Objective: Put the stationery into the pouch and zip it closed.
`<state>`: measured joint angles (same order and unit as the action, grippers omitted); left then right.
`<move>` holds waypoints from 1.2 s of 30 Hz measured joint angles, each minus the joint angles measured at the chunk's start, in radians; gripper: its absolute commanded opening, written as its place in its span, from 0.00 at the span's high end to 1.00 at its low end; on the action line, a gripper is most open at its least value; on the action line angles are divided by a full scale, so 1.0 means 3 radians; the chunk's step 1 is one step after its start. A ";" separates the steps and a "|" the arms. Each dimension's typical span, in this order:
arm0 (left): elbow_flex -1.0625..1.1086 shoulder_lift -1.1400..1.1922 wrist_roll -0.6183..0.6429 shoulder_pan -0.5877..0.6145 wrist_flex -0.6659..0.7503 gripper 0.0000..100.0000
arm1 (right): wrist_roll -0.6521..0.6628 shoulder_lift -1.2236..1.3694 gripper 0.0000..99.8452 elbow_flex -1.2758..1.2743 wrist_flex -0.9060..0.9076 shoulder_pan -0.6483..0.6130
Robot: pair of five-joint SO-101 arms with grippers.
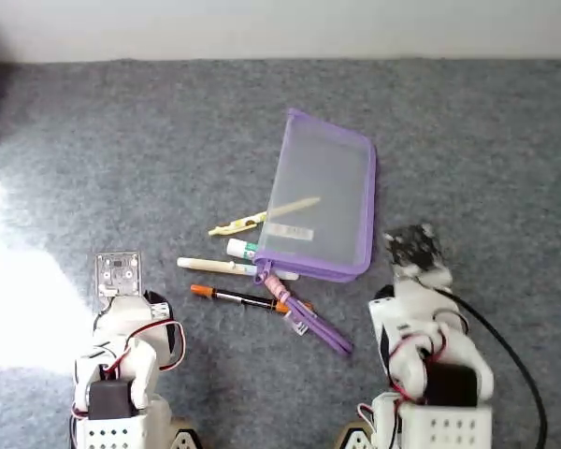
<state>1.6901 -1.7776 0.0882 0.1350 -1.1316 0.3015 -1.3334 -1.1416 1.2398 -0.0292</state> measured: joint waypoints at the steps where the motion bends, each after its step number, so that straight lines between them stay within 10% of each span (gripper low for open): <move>1: 0.0000 0.0000 0.0000 0.0000 0.0000 0.98 | 0.0036 0.0266 0.99 0.0143 0.0000 -0.0077; 36: 0.0000 0.0000 0.0000 0.0005 0.0000 0.98 | 0.0153 0.4946 0.85 0.3406 0.0731 -0.1949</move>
<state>1.6901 -1.7776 0.0882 0.1366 -1.1316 0.3475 0.1504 -0.1197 1.4592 -0.6137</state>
